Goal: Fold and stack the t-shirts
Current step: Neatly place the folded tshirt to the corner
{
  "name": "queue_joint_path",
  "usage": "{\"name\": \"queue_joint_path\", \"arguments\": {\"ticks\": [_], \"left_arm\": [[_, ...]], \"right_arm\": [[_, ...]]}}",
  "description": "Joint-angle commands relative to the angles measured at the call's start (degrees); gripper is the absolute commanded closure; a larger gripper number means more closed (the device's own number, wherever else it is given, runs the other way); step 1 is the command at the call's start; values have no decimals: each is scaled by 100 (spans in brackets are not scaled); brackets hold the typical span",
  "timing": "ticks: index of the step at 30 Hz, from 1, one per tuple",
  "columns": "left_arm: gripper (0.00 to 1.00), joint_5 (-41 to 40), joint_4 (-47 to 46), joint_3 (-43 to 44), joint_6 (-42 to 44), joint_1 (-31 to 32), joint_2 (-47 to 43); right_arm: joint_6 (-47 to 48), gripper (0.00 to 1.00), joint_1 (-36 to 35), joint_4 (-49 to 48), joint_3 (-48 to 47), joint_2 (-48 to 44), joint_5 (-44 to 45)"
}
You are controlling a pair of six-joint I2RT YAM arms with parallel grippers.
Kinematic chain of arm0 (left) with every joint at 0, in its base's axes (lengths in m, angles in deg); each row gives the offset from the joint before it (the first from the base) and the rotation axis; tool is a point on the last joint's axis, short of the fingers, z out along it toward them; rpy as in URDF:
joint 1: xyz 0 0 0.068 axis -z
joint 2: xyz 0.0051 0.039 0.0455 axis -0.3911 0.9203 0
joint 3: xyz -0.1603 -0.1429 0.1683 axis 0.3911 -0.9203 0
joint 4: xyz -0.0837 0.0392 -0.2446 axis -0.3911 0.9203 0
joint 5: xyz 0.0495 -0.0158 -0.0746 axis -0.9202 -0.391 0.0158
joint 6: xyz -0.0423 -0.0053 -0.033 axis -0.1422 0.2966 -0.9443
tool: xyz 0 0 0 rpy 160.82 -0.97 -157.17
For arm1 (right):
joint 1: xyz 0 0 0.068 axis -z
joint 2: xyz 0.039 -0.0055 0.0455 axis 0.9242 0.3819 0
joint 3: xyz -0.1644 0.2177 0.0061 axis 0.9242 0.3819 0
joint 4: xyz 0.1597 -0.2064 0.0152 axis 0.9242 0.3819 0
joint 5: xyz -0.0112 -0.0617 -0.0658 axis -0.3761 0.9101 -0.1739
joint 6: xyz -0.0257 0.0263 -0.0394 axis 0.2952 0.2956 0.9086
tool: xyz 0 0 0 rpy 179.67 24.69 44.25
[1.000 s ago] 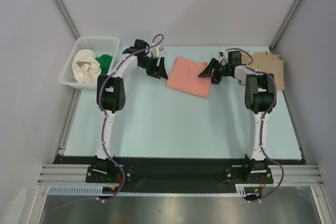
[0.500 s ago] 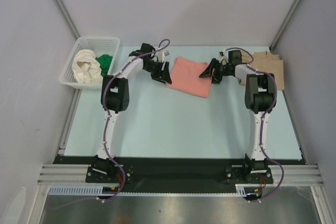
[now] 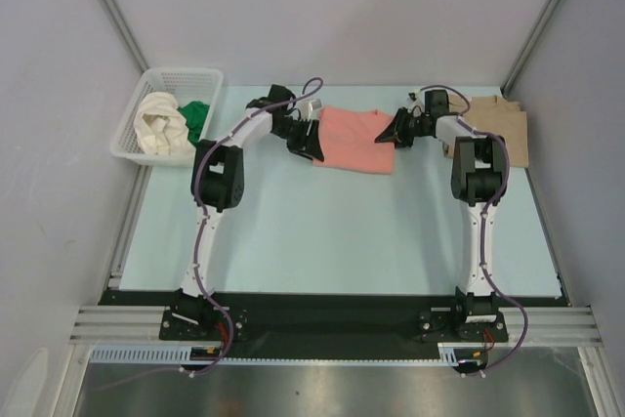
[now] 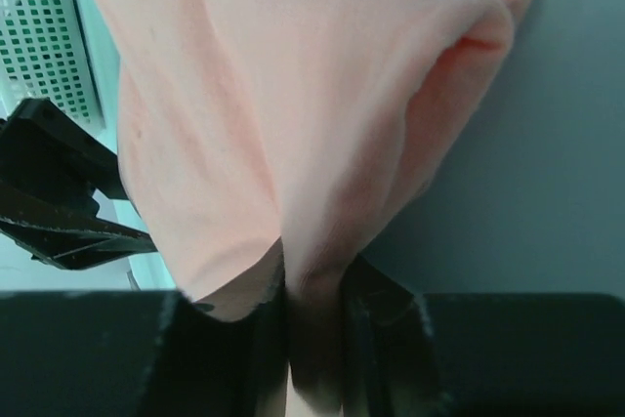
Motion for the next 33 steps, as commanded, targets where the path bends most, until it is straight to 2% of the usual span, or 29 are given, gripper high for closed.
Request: {"name": "queue_joint_path", "arguments": {"ticks": [1, 4, 5, 6, 8, 9, 13, 15, 17, 19, 27, 33], "left_arm": [[50, 59, 49, -201, -9, 133, -234], [50, -11, 67, -210, -9, 195, -322], [49, -46, 67, -210, 9, 204, -418], [43, -98, 84, -219, 44, 213, -497], [38, -274, 102, -228, 166, 204, -716], [36, -310, 102, -254, 211, 160, -970], [34, -433, 110, -403, 316, -24, -1533], [34, -494, 224, -439, 483, -112, -1675], [34, -512, 269, -447, 614, -156, -1851], [35, -503, 322, -412, 703, -192, -1921], [35, -258, 269, -78, 686, -218, -1807], [35, -99, 111, 159, 510, -183, -1606]], "right_arm": [[267, 78, -28, 235, -143, 460, 549], [328, 89, -55, 209, -337, 478, 426], [381, 98, -64, 226, -389, 452, 365], [546, 100, -46, 296, -529, 417, 373], [889, 100, -55, 419, -731, 242, 355], [1465, 100, -81, 890, -950, 232, 338], [2802, 100, -81, 2394, -2538, 311, 477], [3323, 100, -90, 3235, -3015, 373, 600], [3983, 100, -90, 3652, -3307, 312, 899], [4447, 100, -55, 3970, -3221, 40, 1162], [5179, 100, 393, 4410, -2553, -857, 1936], [5505, 100, 762, 4866, -3140, -867, 2376]]}}
